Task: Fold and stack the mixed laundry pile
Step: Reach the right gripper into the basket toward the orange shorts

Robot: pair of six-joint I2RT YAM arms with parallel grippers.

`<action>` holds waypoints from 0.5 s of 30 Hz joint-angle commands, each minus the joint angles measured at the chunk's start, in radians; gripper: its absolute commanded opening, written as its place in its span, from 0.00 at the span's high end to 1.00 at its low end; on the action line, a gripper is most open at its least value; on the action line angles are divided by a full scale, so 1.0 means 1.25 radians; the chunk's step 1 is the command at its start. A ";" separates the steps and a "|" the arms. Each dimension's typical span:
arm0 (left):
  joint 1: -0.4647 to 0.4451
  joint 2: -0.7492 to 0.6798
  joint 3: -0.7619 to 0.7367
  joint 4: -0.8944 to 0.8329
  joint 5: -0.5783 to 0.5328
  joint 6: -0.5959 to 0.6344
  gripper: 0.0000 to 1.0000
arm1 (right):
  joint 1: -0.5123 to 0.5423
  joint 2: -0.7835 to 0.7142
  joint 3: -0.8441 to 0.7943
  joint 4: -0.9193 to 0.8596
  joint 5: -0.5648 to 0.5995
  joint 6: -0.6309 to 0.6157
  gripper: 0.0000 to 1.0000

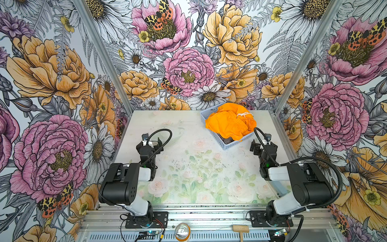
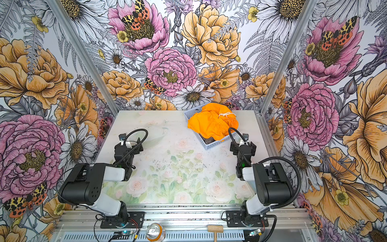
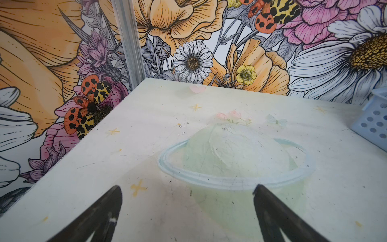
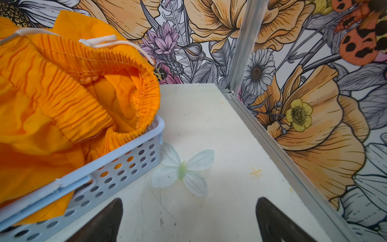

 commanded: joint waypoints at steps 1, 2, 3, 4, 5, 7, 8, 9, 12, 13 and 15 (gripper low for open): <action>-0.011 -0.044 0.016 -0.032 -0.004 0.024 0.01 | 0.008 -0.082 0.074 -0.151 0.041 0.010 0.00; -0.026 -0.080 0.032 -0.095 -0.015 0.036 0.01 | 0.012 -0.113 0.112 -0.242 0.052 0.011 0.00; -0.040 -0.115 0.056 -0.165 -0.023 0.050 0.01 | 0.014 -0.139 0.153 -0.333 0.053 0.019 0.00; -0.051 -0.141 0.076 -0.223 -0.026 0.062 0.01 | 0.015 -0.160 0.187 -0.399 0.047 0.032 0.00; -0.063 -0.172 0.101 -0.288 -0.028 0.068 0.01 | 0.021 -0.177 0.217 -0.460 0.038 0.045 0.01; -0.072 -0.225 0.150 -0.415 -0.023 0.030 0.01 | 0.038 -0.196 0.277 -0.571 0.000 0.073 0.02; -0.072 -0.249 0.176 -0.480 -0.012 -0.001 0.01 | 0.053 -0.198 0.307 -0.629 -0.022 0.081 0.02; -0.074 -0.270 0.197 -0.537 0.003 -0.034 0.01 | 0.079 -0.196 0.349 -0.699 -0.042 0.088 0.02; -0.083 -0.319 0.226 -0.645 0.094 -0.122 0.01 | 0.163 -0.178 0.433 -0.831 -0.078 0.086 0.02; -0.086 -0.334 0.224 -0.658 0.117 -0.147 0.01 | 0.191 -0.171 0.455 -0.862 -0.094 0.087 0.02; -0.106 -0.365 0.206 -0.673 0.160 -0.191 0.01 | 0.246 -0.144 0.505 -0.929 -0.134 0.101 0.04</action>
